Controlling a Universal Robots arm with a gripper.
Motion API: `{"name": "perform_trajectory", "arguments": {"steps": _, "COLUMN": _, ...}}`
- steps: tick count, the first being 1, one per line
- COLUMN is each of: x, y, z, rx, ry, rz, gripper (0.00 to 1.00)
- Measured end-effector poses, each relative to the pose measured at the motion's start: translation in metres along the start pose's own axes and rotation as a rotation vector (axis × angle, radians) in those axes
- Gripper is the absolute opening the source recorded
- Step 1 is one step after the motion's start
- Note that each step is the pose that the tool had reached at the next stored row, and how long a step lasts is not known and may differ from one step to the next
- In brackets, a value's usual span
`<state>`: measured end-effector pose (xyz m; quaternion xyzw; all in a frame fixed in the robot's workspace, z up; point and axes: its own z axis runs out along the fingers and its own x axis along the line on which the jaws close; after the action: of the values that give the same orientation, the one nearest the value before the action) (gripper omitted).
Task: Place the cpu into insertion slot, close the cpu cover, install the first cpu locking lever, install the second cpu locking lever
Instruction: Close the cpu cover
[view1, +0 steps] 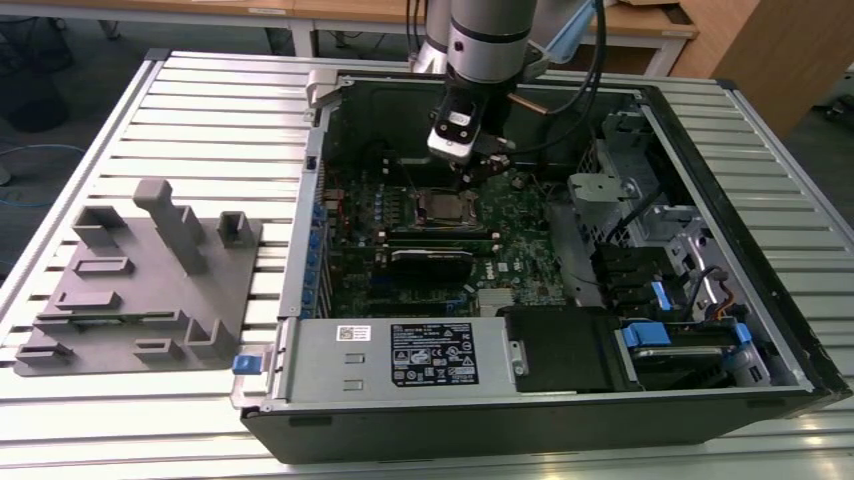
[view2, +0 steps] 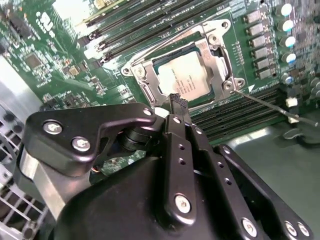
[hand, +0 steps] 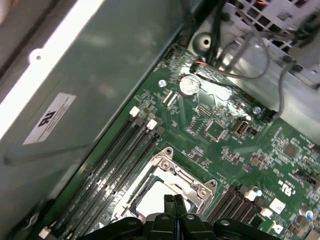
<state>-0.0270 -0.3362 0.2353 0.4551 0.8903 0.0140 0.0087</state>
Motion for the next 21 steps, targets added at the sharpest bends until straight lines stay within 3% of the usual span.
{"name": "perform_trajectory", "arguments": {"steps": 8, "x": 0.0, "y": 0.0, "z": 0.0, "rx": 0.0, "ry": 0.0005, "rz": -0.014, "gripper": 0.11}}
{"name": "perform_trajectory", "arguments": {"steps": 21, "x": 0.0, "y": 0.0, "z": 0.0002, "rx": -0.0006, "ry": 0.0082, "rz": -0.249, "gripper": 0.11}}
